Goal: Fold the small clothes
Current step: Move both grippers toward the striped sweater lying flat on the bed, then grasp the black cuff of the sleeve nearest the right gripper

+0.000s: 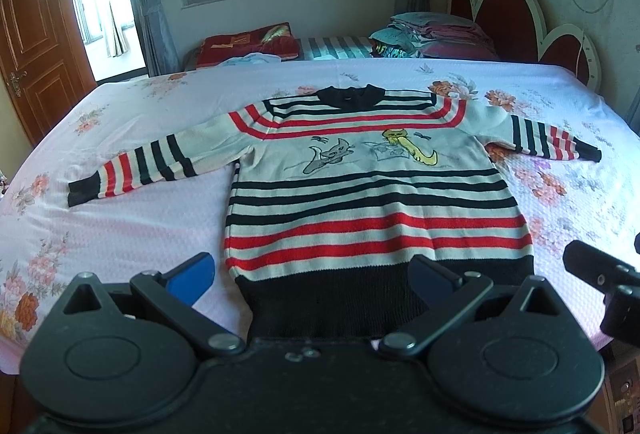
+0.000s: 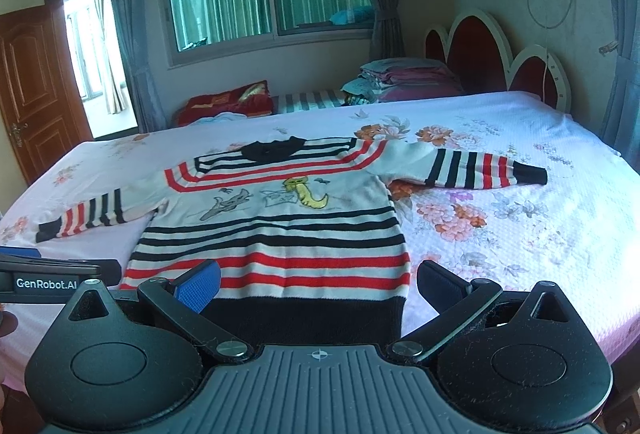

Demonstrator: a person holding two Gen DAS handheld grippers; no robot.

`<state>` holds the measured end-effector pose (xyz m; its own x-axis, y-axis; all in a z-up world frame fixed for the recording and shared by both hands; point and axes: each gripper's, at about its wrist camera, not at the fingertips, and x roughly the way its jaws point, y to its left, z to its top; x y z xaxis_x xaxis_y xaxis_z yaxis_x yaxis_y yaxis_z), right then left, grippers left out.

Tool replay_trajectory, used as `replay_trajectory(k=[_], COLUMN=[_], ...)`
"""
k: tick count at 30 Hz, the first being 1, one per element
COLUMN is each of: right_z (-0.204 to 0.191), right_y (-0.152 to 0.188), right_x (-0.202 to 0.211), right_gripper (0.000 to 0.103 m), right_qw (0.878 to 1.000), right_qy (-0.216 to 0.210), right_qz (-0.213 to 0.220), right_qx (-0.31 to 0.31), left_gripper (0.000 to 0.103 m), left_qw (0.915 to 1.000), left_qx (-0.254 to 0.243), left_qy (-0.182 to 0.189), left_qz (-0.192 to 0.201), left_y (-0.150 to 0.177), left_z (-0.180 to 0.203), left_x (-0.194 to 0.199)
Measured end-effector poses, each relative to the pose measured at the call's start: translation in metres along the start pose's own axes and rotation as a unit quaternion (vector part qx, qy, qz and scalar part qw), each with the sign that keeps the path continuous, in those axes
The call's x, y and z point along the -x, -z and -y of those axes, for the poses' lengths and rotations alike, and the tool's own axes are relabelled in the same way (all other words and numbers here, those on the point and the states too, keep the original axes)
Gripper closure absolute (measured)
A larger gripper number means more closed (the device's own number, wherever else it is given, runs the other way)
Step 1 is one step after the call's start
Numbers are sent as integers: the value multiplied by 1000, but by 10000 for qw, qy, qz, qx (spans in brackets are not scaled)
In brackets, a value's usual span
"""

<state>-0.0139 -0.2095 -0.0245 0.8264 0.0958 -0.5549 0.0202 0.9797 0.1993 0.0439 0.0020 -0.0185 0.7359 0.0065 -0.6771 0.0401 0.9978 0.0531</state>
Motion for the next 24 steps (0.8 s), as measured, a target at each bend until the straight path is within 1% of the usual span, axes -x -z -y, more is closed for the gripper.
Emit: replay_trajectory(k=[2,3,4,8,9,11,14,17,20,24], right_z=[4,5,8,18,22,29,42,55,70,92], right_y=[-3,-5,-7,-16,-18,-23,-32,-40,-49,-60], right_x=[-7,-11,-15,-34,-39,-50,-67,-85,-103,-128], right_gripper=[0,0,0,0,0,0,0,0,0,0], right_qw=[10000,10000,10000,9999,9998,9997,9995,9992,9988,9983], right_qy=[32,47,58,110,122,152,205,279,341,367], right_qz=[-20,-31,-41,-90,-99,-122,-153,-194,-249,-351], right_qx=[-8,-12,-19,-65,-81,-118,-168,-198,-233,-295], left_gripper=[0,0,0,0,0,0,0,0,0,0], left_qw=[9998,9998,9992,9995,9992,9996,9999,10000,9999,9996], left_qx=[165,160,294,246,294,215,93,70,121,208], left_qy=[136,133,264,200,238,139,13,-30,-30,-91], left_qz=[1,-8,-50,-96,-131,-155,-47,-34,-46,-185], left_y=[-6,-8,-12,-25,-29,-35,-46,-59,-73,-85], left_z=[2,2,4,9,9,14,20,28,36,46], left_x=[-7,-9,-16,-34,-39,-50,-65,-80,-95,-118])
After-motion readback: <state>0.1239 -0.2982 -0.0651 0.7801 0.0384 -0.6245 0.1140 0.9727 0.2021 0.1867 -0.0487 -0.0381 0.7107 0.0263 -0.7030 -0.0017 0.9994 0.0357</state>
